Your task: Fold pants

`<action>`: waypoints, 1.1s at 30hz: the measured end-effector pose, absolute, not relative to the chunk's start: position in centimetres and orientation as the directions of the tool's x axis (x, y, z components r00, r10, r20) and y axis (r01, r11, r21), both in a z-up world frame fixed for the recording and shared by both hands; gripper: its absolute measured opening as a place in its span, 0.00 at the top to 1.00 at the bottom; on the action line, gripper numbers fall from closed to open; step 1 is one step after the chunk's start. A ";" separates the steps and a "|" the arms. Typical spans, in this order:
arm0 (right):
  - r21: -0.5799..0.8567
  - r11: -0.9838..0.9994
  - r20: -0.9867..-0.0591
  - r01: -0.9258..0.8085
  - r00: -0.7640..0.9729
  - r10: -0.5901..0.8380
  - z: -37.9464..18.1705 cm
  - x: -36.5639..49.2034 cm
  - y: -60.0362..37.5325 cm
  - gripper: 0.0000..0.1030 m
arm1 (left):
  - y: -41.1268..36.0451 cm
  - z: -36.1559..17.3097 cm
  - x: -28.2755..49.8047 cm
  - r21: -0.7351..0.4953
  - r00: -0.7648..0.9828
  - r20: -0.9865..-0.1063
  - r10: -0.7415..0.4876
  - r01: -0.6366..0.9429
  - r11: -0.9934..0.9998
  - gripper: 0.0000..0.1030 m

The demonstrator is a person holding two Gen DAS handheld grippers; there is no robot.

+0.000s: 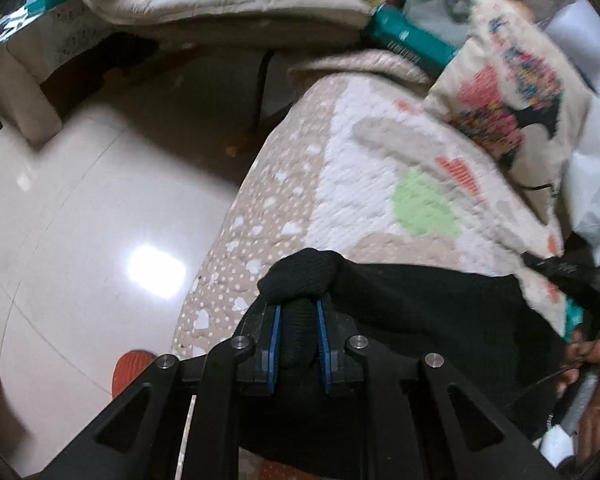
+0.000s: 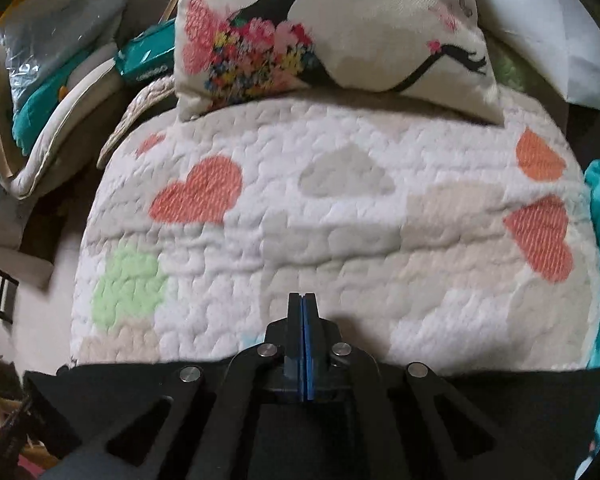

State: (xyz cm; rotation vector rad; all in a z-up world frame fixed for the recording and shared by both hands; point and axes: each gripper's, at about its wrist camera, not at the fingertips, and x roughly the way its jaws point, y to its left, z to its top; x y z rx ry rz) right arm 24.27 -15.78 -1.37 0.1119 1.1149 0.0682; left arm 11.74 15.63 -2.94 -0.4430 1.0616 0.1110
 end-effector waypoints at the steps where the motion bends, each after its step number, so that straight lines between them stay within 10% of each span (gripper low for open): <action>1: 0.120 0.993 -0.892 0.007 0.439 0.105 -1.5 24.6 -16.0 0.99 | 15.8 -3.7 12.1 -0.295 0.474 -0.873 -0.119 -0.317 0.902 0.83; 8: 0.116 0.991 -0.895 0.062 0.440 0.077 -1.6 24.0 -18.1 0.94 | 17.4 -4.7 12.8 -0.332 0.452 -0.880 -0.145 -0.369 0.868 0.64; 13: 0.127 0.990 -0.880 0.059 0.468 0.085 -0.6 21.1 -19.6 0.57 | 21.4 -5.3 11.7 -0.477 0.467 -0.848 -0.249 -0.472 0.742 0.56; 33: 0.195 0.804 -0.916 -0.561 0.189 0.354 -1.4 19.2 4.8 0.53 | 23.1 -6.3 4.6 -0.628 0.534 -0.765 -0.360 -0.493 0.602 0.56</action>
